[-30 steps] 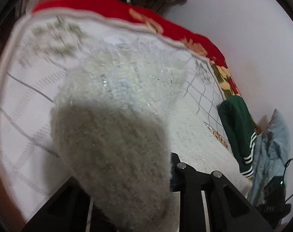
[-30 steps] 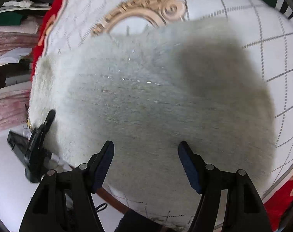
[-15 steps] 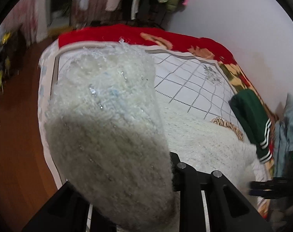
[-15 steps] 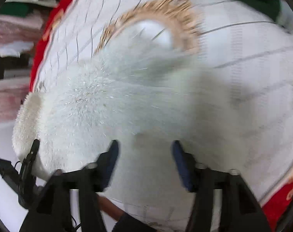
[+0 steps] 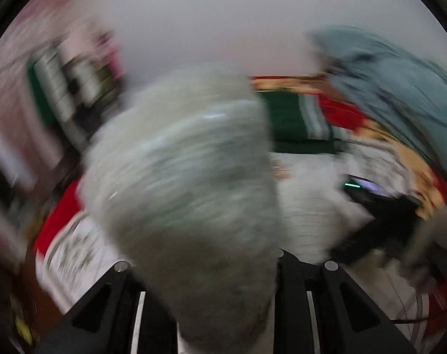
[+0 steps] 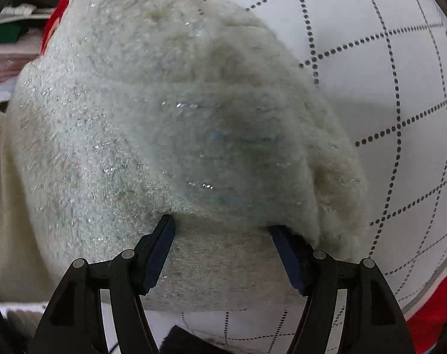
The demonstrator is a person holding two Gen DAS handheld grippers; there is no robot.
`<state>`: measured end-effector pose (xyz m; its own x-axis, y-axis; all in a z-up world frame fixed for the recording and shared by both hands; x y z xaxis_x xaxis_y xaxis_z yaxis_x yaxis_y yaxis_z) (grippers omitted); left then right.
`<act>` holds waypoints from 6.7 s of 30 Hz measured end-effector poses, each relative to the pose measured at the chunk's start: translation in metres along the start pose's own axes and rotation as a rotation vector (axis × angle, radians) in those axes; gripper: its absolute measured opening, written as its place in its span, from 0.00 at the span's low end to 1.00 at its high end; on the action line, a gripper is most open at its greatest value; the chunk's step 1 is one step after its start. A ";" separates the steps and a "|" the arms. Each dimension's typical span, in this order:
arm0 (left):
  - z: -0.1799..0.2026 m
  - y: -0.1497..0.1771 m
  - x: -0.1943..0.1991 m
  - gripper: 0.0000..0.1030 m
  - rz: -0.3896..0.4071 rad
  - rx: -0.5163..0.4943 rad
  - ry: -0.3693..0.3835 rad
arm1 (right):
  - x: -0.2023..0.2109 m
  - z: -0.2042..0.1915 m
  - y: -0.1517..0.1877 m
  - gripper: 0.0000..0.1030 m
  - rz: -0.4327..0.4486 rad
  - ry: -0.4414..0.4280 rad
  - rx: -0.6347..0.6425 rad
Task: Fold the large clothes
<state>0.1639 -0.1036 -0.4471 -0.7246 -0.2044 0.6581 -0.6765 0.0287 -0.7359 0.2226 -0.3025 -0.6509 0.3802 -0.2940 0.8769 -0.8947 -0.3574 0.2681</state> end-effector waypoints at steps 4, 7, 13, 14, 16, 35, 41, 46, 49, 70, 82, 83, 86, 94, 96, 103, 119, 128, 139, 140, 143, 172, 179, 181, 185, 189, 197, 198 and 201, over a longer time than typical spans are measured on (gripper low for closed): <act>0.083 0.006 -0.009 0.18 -0.016 -0.174 0.170 | 0.000 0.010 0.001 0.69 -0.025 -0.089 -0.033; 0.120 0.021 -0.025 0.18 -0.043 -0.248 0.219 | 0.002 0.018 0.002 0.69 -0.049 -0.189 -0.068; 0.129 0.044 -0.064 0.18 -0.146 -0.252 0.243 | 0.037 0.063 0.013 0.57 0.005 -0.402 -0.231; 0.126 0.048 -0.069 0.19 -0.165 -0.263 0.240 | 0.049 0.073 0.017 0.57 0.041 -0.410 -0.253; 0.134 0.066 -0.076 0.19 -0.199 -0.352 0.227 | 0.074 0.093 0.029 0.60 0.120 -0.415 -0.261; 0.109 0.057 -0.031 0.86 -0.287 -0.239 0.250 | 0.138 0.009 0.030 0.83 0.187 -0.570 -0.137; 0.092 0.065 -0.006 0.86 -0.297 -0.173 0.208 | 0.103 -0.029 0.012 0.91 0.103 -0.540 -0.054; 0.059 0.071 0.015 0.86 -0.327 -0.056 0.144 | 0.054 -0.064 0.005 0.21 -0.006 -0.466 -0.015; 0.029 0.072 0.024 0.86 -0.347 0.071 0.105 | 0.063 -0.062 0.009 0.21 0.052 -0.414 -0.045; 0.020 0.086 -0.079 0.88 -0.539 0.171 0.031 | 0.016 -0.014 0.033 0.68 0.080 0.034 -0.003; -0.012 0.025 -0.147 0.88 -0.494 0.194 0.062 | 0.122 -0.083 0.037 0.52 0.231 -0.179 -0.056; -0.011 0.025 -0.154 0.88 -0.509 0.198 0.087 | 0.121 -0.099 0.046 0.52 0.223 -0.224 -0.021; -0.006 0.023 -0.164 0.88 -0.531 0.174 0.110 | 0.086 -0.148 0.072 0.49 0.129 -0.328 0.047; 0.004 0.028 -0.184 1.00 -0.553 0.128 0.138 | -0.057 -0.106 0.089 0.01 -0.060 -0.113 -0.041; -0.003 0.024 -0.179 1.00 -0.542 0.161 0.135 | -0.046 -0.115 0.094 0.02 -0.075 -0.129 -0.024; -0.049 0.020 -0.106 1.00 -0.438 0.388 0.049 | 0.035 -0.117 0.081 0.75 0.110 -0.103 0.030; -0.035 0.107 -0.091 1.00 -0.601 0.396 -0.083 | 0.042 -0.150 -0.095 0.27 0.215 -0.179 0.299; -0.040 0.102 -0.092 1.00 -0.608 0.438 -0.042 | 0.031 -0.120 -0.120 0.44 0.134 -0.043 0.193; -0.013 0.119 -0.117 1.00 -0.614 0.779 0.298 | 0.021 -0.026 -0.099 0.84 -0.011 -0.218 0.139; -0.011 0.118 -0.119 1.00 -0.614 0.781 0.309 | 0.015 -0.025 -0.096 0.71 -0.020 -0.218 0.158; -0.009 0.114 -0.125 1.00 -0.633 0.745 0.326 | 0.002 -0.021 -0.087 0.52 -0.011 -0.280 0.049; 0.029 -0.005 -0.159 0.99 -0.603 0.255 0.721 | 0.032 -0.095 -0.056 0.38 0.284 -0.498 -0.343; 0.017 -0.097 -0.172 0.99 -0.553 0.227 0.726 | 0.118 -0.098 -0.099 0.38 0.380 -0.544 -0.346; 0.018 -0.133 -0.183 0.99 -0.531 0.218 0.724 | 0.141 -0.099 -0.120 0.37 0.407 -0.554 -0.340; 0.023 -0.202 -0.214 0.99 -0.478 0.171 0.710 | 0.196 -0.098 -0.188 0.37 0.472 -0.577 -0.345; 0.019 -0.250 -0.253 0.99 -0.447 0.121 0.694 | 0.241 -0.084 -0.261 0.37 0.520 -0.583 -0.339; 0.053 -0.277 -0.391 0.99 -0.534 0.083 0.653 | 0.260 -0.015 -0.427 0.37 0.496 -0.536 -0.415; 0.056 -0.269 -0.409 0.99 -0.559 0.077 0.634 | 0.247 -0.006 -0.437 0.37 0.477 -0.516 -0.430; 0.059 -0.249 -0.443 0.99 -0.596 0.045 0.594 | 0.221 0.020 -0.464 0.37 0.419 -0.439 -0.450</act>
<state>0.6613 -0.0778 -0.5644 -0.2052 0.3758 0.9037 -0.9710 0.0373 -0.2360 0.7263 -0.2192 -0.5894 -0.0383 -0.6858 0.7268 -0.9587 0.2305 0.1669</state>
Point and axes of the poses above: each gripper's, at about its wrist camera, not at the fingertips, and x roughly against the way its jaws point, z to its right, y to its underside, the point moved 10 cm from there along -x, roughly the way its jaws point
